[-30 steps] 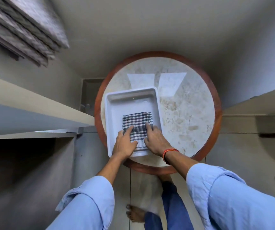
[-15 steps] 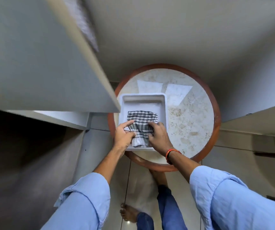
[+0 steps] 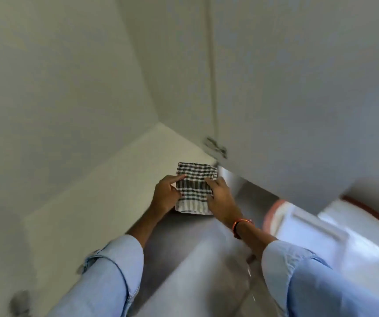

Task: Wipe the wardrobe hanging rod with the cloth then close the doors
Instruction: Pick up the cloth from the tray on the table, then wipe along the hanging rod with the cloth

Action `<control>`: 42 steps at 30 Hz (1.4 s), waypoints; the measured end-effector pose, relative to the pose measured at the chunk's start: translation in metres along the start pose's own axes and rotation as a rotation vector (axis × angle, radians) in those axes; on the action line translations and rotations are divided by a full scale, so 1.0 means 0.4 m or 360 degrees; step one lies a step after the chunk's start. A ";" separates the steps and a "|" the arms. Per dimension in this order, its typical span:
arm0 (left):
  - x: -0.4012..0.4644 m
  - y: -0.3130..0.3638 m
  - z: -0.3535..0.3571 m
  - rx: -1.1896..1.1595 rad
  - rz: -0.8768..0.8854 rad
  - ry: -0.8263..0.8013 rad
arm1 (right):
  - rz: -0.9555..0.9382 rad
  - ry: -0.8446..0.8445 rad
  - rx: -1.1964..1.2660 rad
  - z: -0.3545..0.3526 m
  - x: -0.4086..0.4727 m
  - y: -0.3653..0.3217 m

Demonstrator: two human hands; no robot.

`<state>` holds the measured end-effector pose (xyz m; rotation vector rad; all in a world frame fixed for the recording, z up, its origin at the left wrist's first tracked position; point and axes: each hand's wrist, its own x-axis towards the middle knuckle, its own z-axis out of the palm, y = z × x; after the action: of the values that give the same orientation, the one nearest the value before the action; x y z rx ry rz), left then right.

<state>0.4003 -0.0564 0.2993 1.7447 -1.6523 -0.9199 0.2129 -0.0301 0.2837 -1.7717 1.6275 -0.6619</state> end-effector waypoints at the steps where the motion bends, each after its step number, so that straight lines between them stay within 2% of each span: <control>1: -0.002 0.009 -0.068 0.0028 0.0038 0.0098 | -0.0117 0.0003 -0.0040 0.001 0.024 -0.065; 4: -0.020 0.075 -0.391 0.0088 0.0195 0.0494 | -0.0616 0.0084 -0.0107 -0.022 0.122 -0.382; 10: -0.054 0.287 -0.896 0.0305 0.0545 0.1288 | -0.1411 0.0293 -0.0071 -0.140 0.279 -0.938; 17: -0.157 0.657 -1.318 0.0662 0.0834 0.2053 | -0.2065 0.0596 0.0132 -0.419 0.323 -1.510; 23: -0.281 0.899 -1.584 0.0925 0.1026 0.2528 | -0.2545 0.1015 0.0253 -0.594 0.258 -1.868; 28: -0.367 1.006 -1.747 0.1054 0.0918 0.2733 | -0.2615 0.1356 0.0085 -0.646 0.182 -2.082; 31: -0.390 1.043 -1.820 0.1033 0.0796 0.2701 | -0.2260 0.1641 -0.0302 -0.636 0.139 -2.166; 33: -0.386 1.048 -1.859 0.1038 0.0698 0.2685 | -0.2100 0.1727 -0.0567 -0.615 0.131 -2.211; 36: -0.378 1.041 -1.894 0.1126 0.0662 0.2646 | -0.2366 0.1545 -0.0593 -0.560 0.139 -2.270; 39: -0.385 1.033 -1.921 0.1180 0.0669 0.2640 | -0.2651 0.1370 -0.0388 -0.523 0.143 -2.304; 42: -0.395 1.010 -1.935 0.1205 0.0716 0.2664 | -0.2666 0.1537 -0.0255 -0.515 0.170 -2.320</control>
<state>0.7666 0.0224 1.1036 1.4741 -0.9749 1.2806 0.6941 -0.0907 1.1041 -2.9061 0.0699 -2.3690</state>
